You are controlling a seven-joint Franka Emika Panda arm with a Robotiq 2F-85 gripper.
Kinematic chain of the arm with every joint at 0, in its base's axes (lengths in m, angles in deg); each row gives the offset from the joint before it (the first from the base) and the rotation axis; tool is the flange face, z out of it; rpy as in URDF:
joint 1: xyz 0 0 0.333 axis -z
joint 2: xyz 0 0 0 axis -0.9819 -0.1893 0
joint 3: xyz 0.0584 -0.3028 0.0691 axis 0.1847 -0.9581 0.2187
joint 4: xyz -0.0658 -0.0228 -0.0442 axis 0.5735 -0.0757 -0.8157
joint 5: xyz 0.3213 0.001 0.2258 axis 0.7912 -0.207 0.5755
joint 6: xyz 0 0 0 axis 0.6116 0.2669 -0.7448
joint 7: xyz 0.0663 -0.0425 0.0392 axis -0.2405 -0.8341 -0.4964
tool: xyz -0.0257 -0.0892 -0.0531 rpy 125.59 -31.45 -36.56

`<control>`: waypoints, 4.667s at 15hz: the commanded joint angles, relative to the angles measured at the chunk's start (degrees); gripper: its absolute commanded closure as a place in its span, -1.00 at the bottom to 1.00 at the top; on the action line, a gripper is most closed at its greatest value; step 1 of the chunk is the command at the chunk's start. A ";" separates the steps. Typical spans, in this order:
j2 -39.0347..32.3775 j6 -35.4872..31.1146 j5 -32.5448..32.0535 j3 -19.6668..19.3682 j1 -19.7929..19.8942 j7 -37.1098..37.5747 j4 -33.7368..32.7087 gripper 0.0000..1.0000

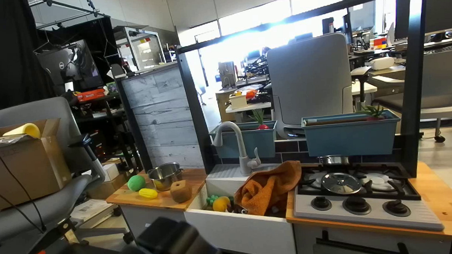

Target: Move the pee plush toy

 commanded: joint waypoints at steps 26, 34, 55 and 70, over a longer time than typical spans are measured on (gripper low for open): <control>-28.34 -17.38 -8.26 9.49 -7.88 -8.87 -5.86 -1.00; -50.80 -48.15 -28.96 14.22 -8.35 4.57 -11.70 -1.00; -100.20 -57.14 -23.36 0.84 -18.77 -12.55 -49.53 -1.00; -115.96 -57.05 -22.62 -1.96 -20.56 -15.96 -63.76 -1.00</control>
